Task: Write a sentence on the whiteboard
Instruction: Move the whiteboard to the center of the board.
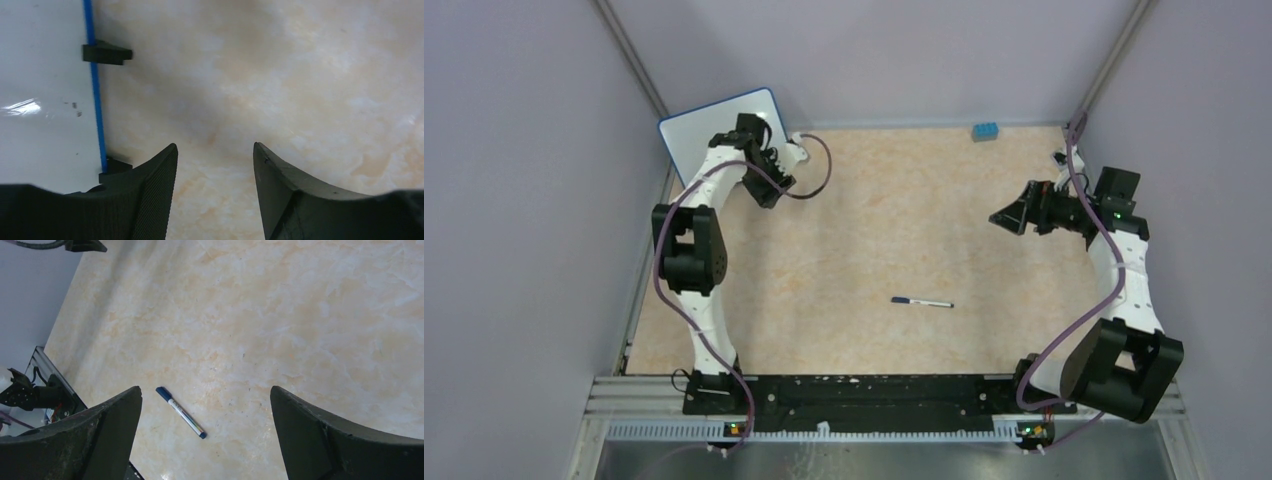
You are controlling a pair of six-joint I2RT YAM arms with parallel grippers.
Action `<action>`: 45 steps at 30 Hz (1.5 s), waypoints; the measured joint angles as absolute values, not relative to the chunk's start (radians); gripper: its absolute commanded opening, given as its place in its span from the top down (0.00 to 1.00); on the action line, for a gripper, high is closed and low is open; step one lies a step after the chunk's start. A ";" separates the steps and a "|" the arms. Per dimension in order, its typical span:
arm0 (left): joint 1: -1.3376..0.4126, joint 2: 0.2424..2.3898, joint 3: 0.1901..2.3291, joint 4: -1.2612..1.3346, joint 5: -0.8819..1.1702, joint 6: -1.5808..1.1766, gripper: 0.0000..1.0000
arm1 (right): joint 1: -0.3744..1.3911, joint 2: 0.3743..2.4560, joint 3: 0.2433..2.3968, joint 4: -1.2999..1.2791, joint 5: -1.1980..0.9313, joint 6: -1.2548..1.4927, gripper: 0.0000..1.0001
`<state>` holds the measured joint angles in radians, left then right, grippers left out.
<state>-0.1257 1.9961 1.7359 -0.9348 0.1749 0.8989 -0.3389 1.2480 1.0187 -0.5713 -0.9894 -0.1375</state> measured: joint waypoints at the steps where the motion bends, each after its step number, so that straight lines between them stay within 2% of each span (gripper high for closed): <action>1: -0.110 2.022 1.758 -0.909 0.166 0.848 0.40 | -0.339 1.248 1.019 -0.570 -0.990 -0.138 0.05; 7: -0.005 2.098 1.772 -0.775 0.125 0.471 0.52 | -0.339 1.248 1.008 -0.570 -0.991 -0.138 0.04; 12: 0.053 2.097 1.714 -0.648 0.030 0.210 0.53 | -0.339 1.248 1.008 -0.570 -0.992 -0.138 0.05; 19: 0.065 2.103 1.681 -0.545 -0.133 -0.034 0.62 | -0.339 1.248 1.008 -0.570 -0.994 -0.138 0.05; 35: 0.130 2.125 1.667 -0.454 -0.200 -0.135 0.56 | -0.339 1.249 1.008 -0.570 -0.997 -0.139 0.05; 41: 0.137 2.154 1.672 -0.410 -0.193 -0.120 0.61 | -0.339 1.254 1.008 -0.570 -1.000 -0.141 0.05; 45: 0.138 2.170 1.672 -0.411 -0.181 -0.110 0.73 | -0.338 1.256 1.008 -0.570 -1.002 -0.147 0.05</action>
